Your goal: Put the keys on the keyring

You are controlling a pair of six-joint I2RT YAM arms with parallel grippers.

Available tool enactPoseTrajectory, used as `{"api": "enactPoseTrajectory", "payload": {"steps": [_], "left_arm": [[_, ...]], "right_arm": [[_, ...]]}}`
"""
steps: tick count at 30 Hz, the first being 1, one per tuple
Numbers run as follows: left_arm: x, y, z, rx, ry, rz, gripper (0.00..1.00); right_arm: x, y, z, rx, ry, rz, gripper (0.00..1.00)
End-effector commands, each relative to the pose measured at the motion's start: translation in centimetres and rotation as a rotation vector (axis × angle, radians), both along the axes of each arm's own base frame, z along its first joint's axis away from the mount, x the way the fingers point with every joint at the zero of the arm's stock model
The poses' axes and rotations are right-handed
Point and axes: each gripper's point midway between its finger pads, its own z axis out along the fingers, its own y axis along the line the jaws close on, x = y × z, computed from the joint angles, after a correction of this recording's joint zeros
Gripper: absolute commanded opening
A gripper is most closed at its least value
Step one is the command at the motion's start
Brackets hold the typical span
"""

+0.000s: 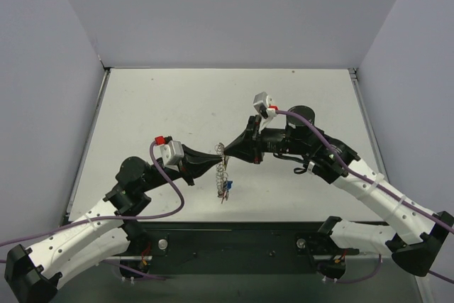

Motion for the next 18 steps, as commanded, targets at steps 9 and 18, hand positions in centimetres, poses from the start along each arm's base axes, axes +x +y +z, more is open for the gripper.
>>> {"api": "enactPoseTrajectory", "payload": {"steps": [9, 18], "left_arm": [[-0.9, 0.9, 5.4, -0.123, -0.102, 0.001, 0.0], [-1.1, 1.0, 5.6, -0.126, -0.107, -0.004, 0.0]], "right_arm": [[-0.3, 0.5, 0.4, 0.033, -0.02, 0.024, 0.0], [-0.1, 0.4, -0.3, 0.021, -0.009, 0.011, 0.0]]}}
